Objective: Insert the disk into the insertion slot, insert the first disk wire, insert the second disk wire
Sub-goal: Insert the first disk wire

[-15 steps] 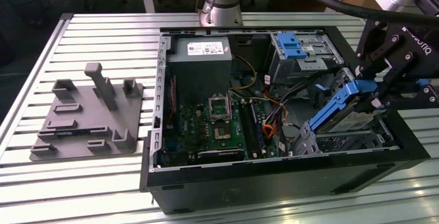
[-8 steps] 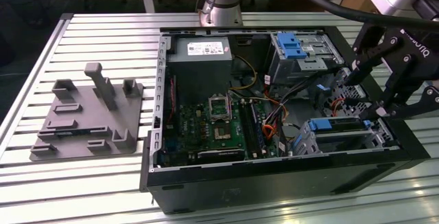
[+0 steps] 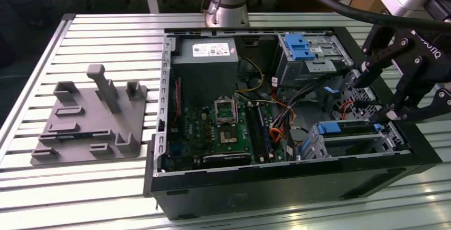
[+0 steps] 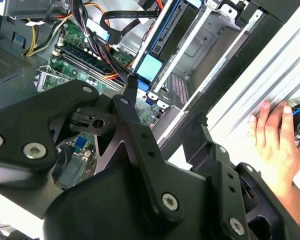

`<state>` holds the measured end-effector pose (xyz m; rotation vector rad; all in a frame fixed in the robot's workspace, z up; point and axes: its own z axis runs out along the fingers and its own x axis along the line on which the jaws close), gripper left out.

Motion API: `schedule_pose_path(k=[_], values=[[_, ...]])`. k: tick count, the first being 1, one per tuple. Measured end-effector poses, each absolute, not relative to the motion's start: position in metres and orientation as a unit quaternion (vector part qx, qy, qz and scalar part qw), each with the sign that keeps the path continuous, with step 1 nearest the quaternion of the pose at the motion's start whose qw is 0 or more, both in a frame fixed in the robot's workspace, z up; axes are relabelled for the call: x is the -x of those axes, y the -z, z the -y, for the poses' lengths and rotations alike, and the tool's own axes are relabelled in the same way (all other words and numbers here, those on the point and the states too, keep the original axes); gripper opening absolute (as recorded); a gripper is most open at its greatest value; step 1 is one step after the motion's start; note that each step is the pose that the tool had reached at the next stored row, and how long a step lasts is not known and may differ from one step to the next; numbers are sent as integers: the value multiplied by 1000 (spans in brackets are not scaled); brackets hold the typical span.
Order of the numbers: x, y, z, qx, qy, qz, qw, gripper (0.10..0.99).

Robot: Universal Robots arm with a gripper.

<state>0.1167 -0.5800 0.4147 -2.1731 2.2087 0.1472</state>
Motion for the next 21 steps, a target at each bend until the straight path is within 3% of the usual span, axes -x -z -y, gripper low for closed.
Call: schedule_pose_path(k=[12,21], values=[[-117,-414,580,700,-47,-712,19,616],[-115,-414,575,700,-13,-714,-11,616]])
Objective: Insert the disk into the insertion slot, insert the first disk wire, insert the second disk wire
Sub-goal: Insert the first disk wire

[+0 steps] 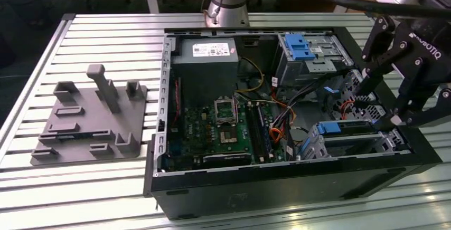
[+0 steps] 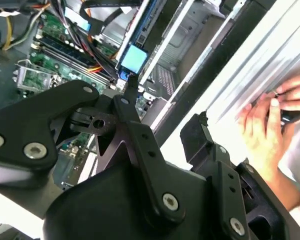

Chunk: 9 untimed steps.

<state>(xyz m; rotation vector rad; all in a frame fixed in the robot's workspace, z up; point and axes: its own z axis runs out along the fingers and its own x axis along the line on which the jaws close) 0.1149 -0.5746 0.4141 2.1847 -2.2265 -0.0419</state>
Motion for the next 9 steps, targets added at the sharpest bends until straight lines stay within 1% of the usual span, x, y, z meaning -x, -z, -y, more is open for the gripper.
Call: schedule_pose_path(k=[5,9], values=[[-115,-414,554,-700,6,714,18,616],[-116,-414,537,-700,4,714,21,616]])
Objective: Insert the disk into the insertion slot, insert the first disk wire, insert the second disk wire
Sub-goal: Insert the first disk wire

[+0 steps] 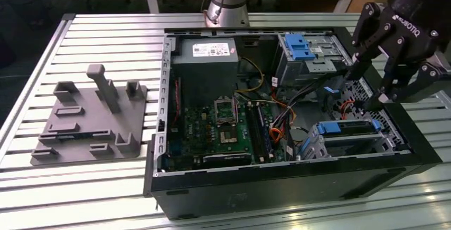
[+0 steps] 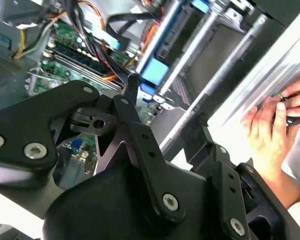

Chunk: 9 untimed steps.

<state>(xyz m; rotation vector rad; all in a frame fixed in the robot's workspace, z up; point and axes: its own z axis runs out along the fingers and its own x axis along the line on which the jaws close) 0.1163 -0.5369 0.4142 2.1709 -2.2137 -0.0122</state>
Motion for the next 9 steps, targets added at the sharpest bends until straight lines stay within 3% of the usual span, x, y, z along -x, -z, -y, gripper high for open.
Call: schedule_pose_path(k=[6,9], values=[[-118,-414,534,-698,-16,712,73,616],[-126,-412,533,-697,-24,712,81,616]])
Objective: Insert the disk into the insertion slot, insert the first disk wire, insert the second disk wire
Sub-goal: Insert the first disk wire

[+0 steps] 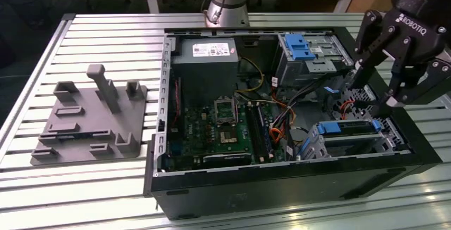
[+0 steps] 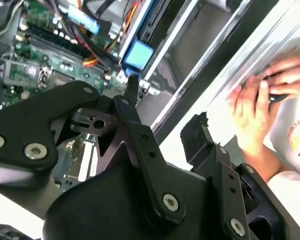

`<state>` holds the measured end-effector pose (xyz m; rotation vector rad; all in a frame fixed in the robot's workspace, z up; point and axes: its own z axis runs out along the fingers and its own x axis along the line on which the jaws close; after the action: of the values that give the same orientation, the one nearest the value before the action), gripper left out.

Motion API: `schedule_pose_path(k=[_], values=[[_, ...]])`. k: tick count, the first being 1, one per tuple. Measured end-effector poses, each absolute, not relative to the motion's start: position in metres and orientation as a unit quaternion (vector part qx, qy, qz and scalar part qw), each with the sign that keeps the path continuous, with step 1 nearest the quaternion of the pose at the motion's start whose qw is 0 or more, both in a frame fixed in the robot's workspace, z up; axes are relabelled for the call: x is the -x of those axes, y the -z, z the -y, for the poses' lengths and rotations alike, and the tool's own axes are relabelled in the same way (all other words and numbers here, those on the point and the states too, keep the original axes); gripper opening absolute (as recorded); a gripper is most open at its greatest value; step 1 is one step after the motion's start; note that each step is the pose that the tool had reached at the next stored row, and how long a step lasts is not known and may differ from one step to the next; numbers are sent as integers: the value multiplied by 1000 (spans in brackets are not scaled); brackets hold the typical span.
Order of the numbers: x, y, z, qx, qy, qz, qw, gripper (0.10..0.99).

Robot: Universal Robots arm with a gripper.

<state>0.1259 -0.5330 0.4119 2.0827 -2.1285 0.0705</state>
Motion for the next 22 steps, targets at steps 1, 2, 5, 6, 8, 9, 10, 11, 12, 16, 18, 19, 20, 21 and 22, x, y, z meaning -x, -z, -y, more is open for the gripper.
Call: schedule_pose_path(k=[1,2,5,6,8,9,10,11,12,16,18,19,20,21,22], values=[[-129,-411,533,-697,-24,712,81,616],[-133,-411,533,-697,-24,712,81,616],[-147,-409,532,-697,-23,712,81,616],[-151,-408,532,-697,-22,712,82,616],[-156,-408,532,-697,-22,711,94,616],[-157,-408,532,-696,-26,710,104,616],[-158,-408,532,-695,-29,709,113,616],[-160,-408,532,-694,-33,709,122,616],[-161,-408,532,-693,-37,708,131,616],[-166,-406,529,-691,-49,707,146,616],[-170,-405,527,-691,-49,706,146,616],[-172,-404,526,-691,-49,706,146,616],[-173,-403,525,-691,-49,706,146,616],[-173,-402,524,-691,-49,706,146,616],[-173,-401,522,-691,-49,706,146,616]])
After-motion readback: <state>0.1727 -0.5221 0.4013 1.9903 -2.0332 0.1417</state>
